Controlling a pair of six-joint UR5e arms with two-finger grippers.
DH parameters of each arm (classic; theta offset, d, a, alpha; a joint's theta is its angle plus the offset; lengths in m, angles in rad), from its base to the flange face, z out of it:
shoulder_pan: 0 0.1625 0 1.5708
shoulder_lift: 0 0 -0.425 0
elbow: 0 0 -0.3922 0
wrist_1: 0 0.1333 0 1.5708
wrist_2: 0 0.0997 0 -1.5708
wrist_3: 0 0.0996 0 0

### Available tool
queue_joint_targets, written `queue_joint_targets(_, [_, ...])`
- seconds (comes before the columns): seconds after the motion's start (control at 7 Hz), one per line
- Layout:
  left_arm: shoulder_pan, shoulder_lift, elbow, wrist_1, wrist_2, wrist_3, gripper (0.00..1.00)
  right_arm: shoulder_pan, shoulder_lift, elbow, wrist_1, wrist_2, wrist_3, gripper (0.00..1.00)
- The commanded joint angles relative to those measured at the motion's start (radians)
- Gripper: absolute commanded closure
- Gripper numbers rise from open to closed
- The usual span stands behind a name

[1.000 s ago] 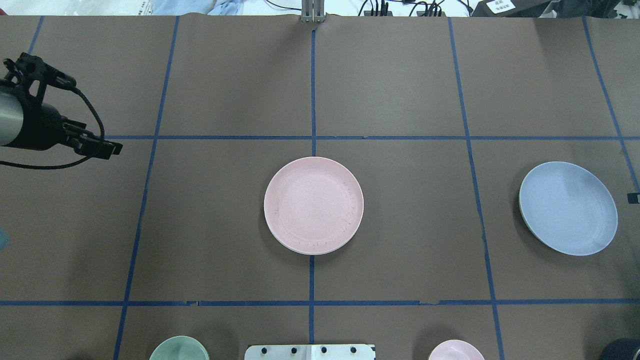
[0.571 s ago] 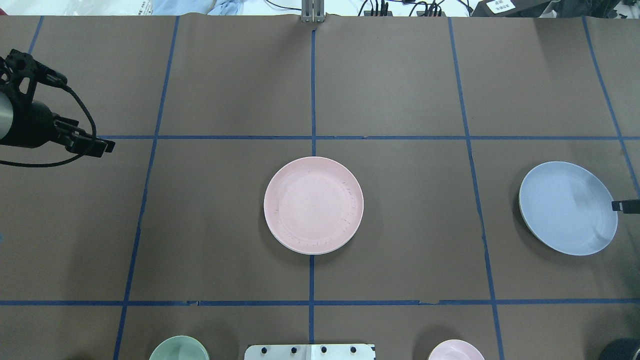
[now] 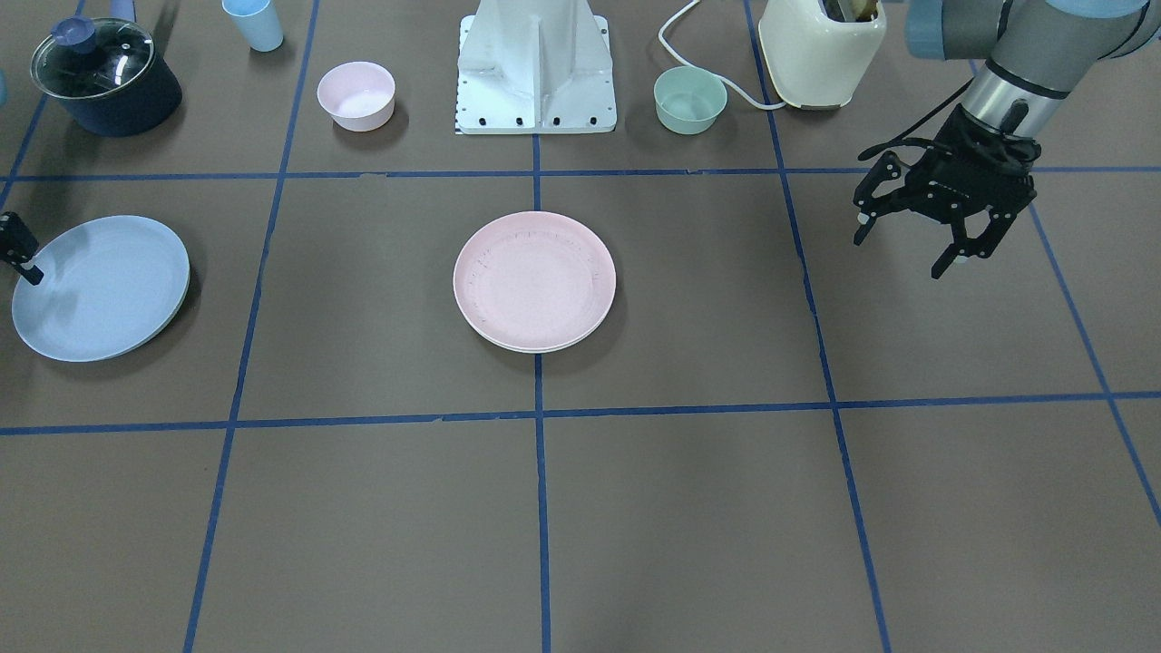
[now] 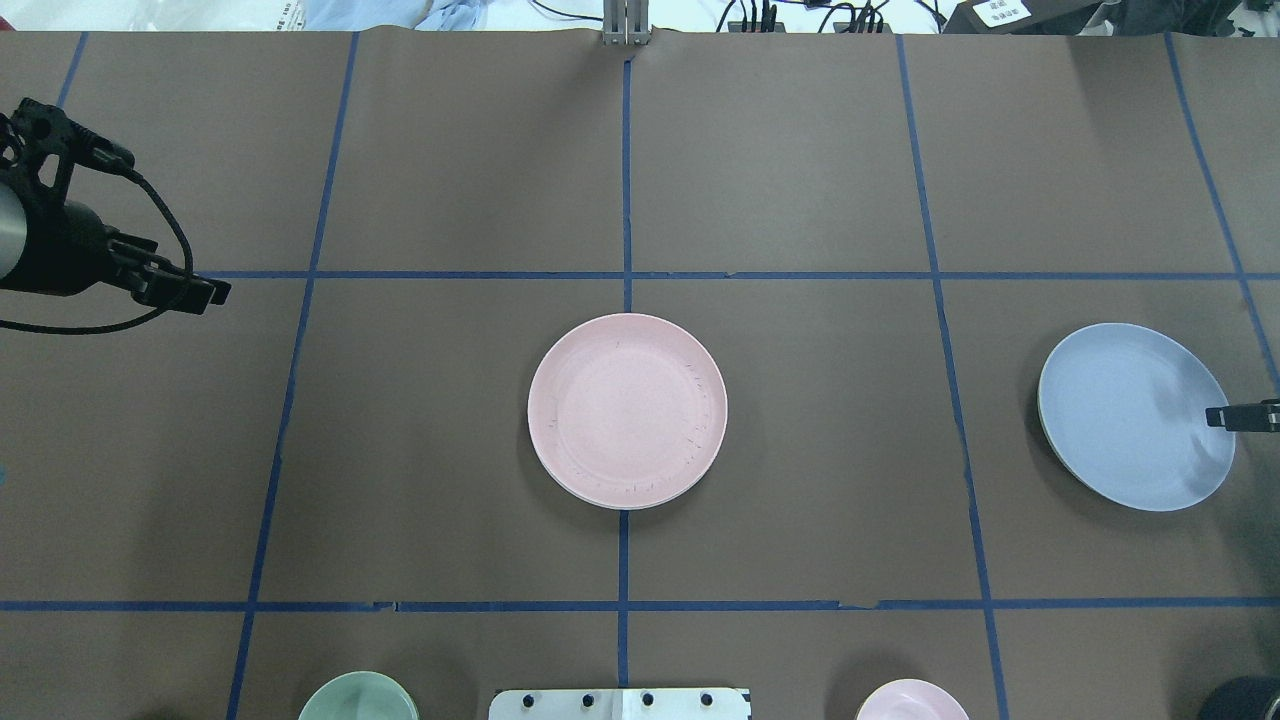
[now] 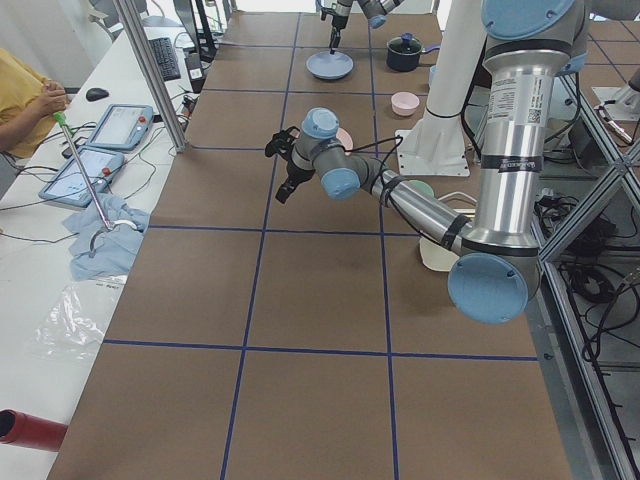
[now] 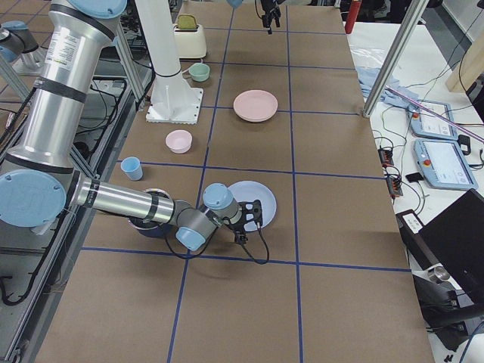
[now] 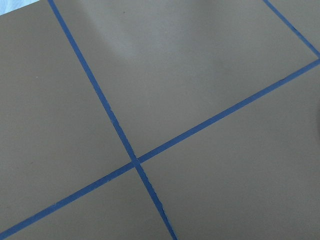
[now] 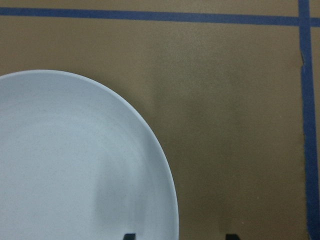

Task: Stack three plates with pink and blue
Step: 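Grip the light blue plate rim with the right gripper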

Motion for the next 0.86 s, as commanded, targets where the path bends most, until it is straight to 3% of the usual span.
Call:
queue_joint_targets(0.0, [0.000,0.000,0.001,0.000,0.000,-0.002,0.00,-0.007,0.005,-0.003,0.009,0.000,0.030,0.93])
queue_joint_targets(0.14, [0.000,0.000,0.001,0.001,0.000,-0.002,0.00,-0.009,0.005,-0.003,0.009,0.000,0.029,1.00])
queue_joint_targets(0.43, [-0.002,0.002,0.000,0.001,-0.001,0.003,0.00,-0.006,0.019,0.056,0.027,0.018,0.032,1.00])
queue_joint_targets(0.57, [-0.040,-0.002,0.000,0.011,-0.018,0.021,0.00,-0.006,0.065,0.107,0.027,0.046,0.042,1.00])
queue_joint_targets(0.71, [-0.121,-0.002,0.013,0.035,-0.082,0.170,0.00,-0.006,0.141,0.122,0.029,0.049,0.159,1.00])
